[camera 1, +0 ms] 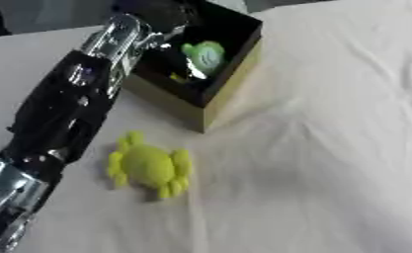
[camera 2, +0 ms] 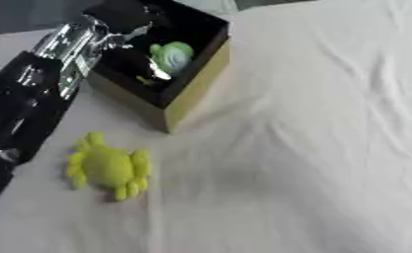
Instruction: Pick up objects on the table and place them in the box.
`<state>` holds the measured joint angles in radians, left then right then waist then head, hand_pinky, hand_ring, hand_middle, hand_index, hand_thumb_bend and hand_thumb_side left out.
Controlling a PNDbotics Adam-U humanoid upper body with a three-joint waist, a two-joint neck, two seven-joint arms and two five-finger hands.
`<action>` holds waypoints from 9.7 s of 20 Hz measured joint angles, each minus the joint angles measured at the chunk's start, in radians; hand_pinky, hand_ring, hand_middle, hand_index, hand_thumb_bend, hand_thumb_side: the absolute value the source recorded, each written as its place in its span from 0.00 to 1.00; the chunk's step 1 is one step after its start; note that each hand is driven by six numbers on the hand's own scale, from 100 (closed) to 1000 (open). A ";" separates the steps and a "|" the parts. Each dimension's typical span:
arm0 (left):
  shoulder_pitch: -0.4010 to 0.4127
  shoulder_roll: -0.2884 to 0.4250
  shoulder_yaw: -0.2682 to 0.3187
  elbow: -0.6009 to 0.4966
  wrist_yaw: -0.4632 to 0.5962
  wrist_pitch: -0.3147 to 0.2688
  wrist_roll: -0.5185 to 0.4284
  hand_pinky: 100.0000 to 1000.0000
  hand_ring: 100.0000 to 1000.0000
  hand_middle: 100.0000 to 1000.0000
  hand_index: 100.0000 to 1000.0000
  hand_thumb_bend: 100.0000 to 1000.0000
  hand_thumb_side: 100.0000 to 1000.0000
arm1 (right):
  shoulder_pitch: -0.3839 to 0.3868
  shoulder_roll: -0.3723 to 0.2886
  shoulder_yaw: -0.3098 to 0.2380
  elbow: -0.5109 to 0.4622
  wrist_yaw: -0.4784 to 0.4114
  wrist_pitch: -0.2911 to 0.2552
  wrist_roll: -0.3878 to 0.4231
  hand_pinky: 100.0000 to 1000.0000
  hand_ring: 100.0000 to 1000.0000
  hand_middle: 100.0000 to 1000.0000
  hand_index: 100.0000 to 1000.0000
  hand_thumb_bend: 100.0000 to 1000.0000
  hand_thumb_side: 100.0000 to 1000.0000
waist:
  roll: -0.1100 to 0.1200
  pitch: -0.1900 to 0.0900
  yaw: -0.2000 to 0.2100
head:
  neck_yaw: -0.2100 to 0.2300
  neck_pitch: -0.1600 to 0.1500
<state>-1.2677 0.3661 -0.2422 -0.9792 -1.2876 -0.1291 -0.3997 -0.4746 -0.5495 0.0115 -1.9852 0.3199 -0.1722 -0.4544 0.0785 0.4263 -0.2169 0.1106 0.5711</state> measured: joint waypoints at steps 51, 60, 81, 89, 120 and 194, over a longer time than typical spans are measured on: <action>0.891 0.200 0.242 -1.006 1.046 0.019 0.819 0.69 0.80 0.77 0.83 0.21 1.00 | 0.061 0.007 -0.036 0.000 0.004 0.005 -0.031 0.83 0.68 0.65 0.79 0.00 1.00 | -0.089 -0.098 0.174 | -0.101 0.105; 0.907 0.179 0.252 -1.006 1.051 -0.004 0.852 0.68 0.80 0.76 0.82 0.22 1.00 | 0.062 0.007 -0.036 0.000 0.004 0.007 -0.034 0.83 0.68 0.65 0.79 0.00 1.00 | -0.087 -0.098 0.175 | -0.104 0.106; 0.916 0.165 0.252 -1.006 1.041 -0.008 0.837 0.69 0.80 0.76 0.83 0.21 1.00 | 0.062 0.007 -0.036 0.000 0.004 0.007 -0.034 0.83 0.68 0.65 0.79 0.00 1.00 | -0.087 -0.098 0.175 | -0.114 0.114; 0.918 0.163 0.252 -1.006 1.040 -0.012 0.833 0.69 0.80 0.76 0.83 0.21 1.00 | 0.062 0.007 -0.036 0.000 0.004 0.008 -0.034 0.83 0.68 0.65 0.79 0.00 1.00 | -0.087 -0.098 0.175 | -0.118 0.114; 0.915 0.153 0.252 -1.006 1.037 -0.028 0.840 0.69 0.79 0.76 0.82 0.21 1.00 | 0.063 0.008 -0.036 0.000 0.005 0.009 -0.034 0.82 0.68 0.65 0.78 0.00 1.00 | -0.087 -0.111 0.193 | -0.095 0.123; 0.490 0.376 -0.333 -1.007 0.772 0.381 -0.299 0.76 0.86 0.82 0.84 0.52 0.45 | 0.079 -0.011 -0.017 0.000 0.004 0.008 -0.019 0.82 0.68 0.65 0.78 0.00 1.00 | -0.055 -0.130 0.182 | -0.140 0.150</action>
<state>-0.7778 0.7418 -0.5754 -1.9866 -0.5156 0.2520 -0.6991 -0.3960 -0.5603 -0.0053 -1.9852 0.3238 -0.1645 -0.4734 0.0237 0.2966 -0.0345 -0.0292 0.7209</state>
